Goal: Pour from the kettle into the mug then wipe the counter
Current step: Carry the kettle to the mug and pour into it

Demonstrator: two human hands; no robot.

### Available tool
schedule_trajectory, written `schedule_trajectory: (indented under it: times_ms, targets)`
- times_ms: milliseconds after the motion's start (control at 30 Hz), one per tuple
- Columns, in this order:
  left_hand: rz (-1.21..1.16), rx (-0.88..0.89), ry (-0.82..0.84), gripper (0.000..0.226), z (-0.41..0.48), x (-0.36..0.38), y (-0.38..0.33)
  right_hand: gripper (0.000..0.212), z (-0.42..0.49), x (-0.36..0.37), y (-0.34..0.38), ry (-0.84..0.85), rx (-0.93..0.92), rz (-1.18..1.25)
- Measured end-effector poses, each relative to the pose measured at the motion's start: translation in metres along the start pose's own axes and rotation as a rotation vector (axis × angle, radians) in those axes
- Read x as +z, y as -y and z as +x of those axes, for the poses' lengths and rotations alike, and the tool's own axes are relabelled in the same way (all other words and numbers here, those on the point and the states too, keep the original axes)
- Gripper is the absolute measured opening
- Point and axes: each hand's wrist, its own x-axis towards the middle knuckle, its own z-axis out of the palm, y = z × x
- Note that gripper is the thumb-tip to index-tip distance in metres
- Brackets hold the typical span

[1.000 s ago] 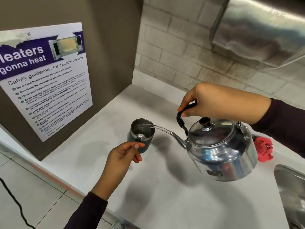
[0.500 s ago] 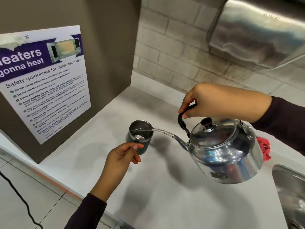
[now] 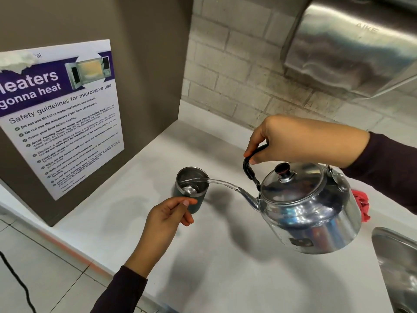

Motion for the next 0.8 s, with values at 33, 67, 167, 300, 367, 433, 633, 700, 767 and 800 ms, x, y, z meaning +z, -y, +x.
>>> schedule_trajectory:
  times_ms: [33,67,167,300,367,433,633,700,767,800]
  targets:
    - [0.001,0.0,0.002,0.027,0.0001,0.0,0.0003,0.009,0.0004,-0.0003,0.0001,0.0,0.001,0.0]
    - [0.003,0.001,0.004,0.027,0.0002,-0.0002,0.0007,0.009,0.0007,-0.0007,0.0005,0.0,0.003,-0.001]
    - [0.006,0.002,0.003,0.027,0.0005,-0.0013,0.0025,0.008,0.0018,-0.002,0.002,-0.003,0.007,-0.014]
    - [-0.011,0.003,-0.001,0.026,0.0017,-0.0022,0.0037,0.006,0.003,-0.0048,0.0032,-0.014,0.001,-0.026]
    - [-0.012,0.002,0.0,0.027,0.0022,-0.0023,0.0038,0.006,0.0039,-0.006,0.0038,-0.014,-0.004,-0.031]
    - [-0.007,0.001,0.001,0.026,0.0029,-0.0021,0.0041,0.006,0.0048,-0.0067,0.0046,-0.01,-0.009,-0.044]
    - [-0.004,0.01,0.0,0.026,0.0036,-0.0023,0.0045,0.008,0.0053,-0.0071,0.0033,-0.01,-0.008,-0.056]
    - [-0.005,0.011,0.003,0.026,0.0035,-0.0017,0.0044,0.008,0.0042,-0.0059,0.0019,-0.017,0.003,-0.067]
    - [0.002,0.01,0.007,0.026,0.0037,-0.0004,0.0039,0.008,0.0025,-0.0036,-0.0007,-0.021,0.013,-0.059]
    - [0.007,0.011,0.008,0.026,0.0038,-0.0001,0.0037,0.009,0.0016,-0.0023,-0.0023,-0.025,0.015,-0.049]
